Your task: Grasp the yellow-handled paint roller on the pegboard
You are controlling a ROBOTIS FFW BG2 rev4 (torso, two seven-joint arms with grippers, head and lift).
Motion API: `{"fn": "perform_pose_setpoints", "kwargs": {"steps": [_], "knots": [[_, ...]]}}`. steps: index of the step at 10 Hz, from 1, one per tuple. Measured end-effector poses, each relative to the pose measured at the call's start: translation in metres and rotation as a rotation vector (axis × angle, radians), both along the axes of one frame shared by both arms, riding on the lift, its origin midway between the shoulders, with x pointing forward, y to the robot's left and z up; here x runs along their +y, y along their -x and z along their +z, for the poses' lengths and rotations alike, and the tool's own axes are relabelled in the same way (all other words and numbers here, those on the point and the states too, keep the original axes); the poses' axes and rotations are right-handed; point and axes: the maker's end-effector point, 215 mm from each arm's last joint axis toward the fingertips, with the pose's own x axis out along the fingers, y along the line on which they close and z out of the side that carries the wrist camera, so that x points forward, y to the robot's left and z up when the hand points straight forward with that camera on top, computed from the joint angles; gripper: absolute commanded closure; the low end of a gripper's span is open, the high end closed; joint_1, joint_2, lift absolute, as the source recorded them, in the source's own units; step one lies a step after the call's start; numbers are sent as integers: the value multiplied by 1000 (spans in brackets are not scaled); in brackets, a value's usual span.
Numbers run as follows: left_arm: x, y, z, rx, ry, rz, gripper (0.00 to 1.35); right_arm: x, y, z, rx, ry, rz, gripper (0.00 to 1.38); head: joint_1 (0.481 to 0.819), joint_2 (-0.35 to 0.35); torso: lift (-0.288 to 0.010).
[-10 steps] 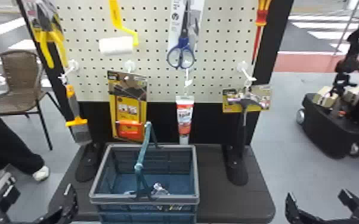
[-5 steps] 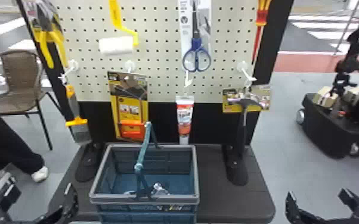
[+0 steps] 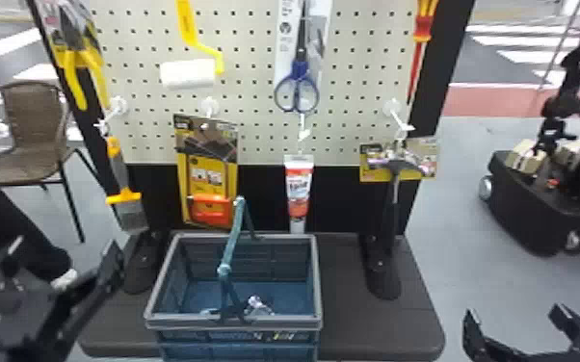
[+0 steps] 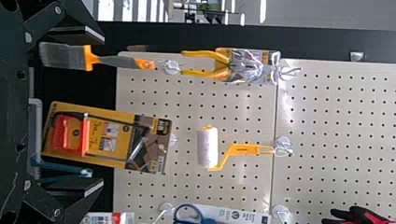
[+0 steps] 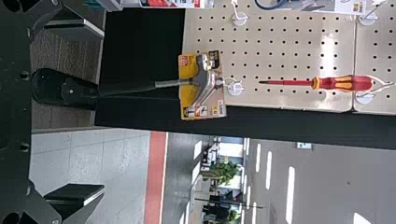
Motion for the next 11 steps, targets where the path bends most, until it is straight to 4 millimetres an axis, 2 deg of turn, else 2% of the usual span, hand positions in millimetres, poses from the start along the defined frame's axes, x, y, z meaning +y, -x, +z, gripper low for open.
{"fn": "perform_pose_setpoints", "kwargs": {"steps": [3,6,9,11], "knots": [[9,-28,72,-94,-47,8,223,0,0,0,0,-1,0,137,549,0,-100],[38,-43,139,-233,-102,73,223,4,-5,3,-9,-9,7,137,549,0,-100],[38,-57,189,-334,-125,32,223,7,-8,8,-21,-10,17,137,549,0,-100],[31,-77,205,-338,-116,-46,219,9,-9,9,-25,-11,20,137,549,0,-100]]}}
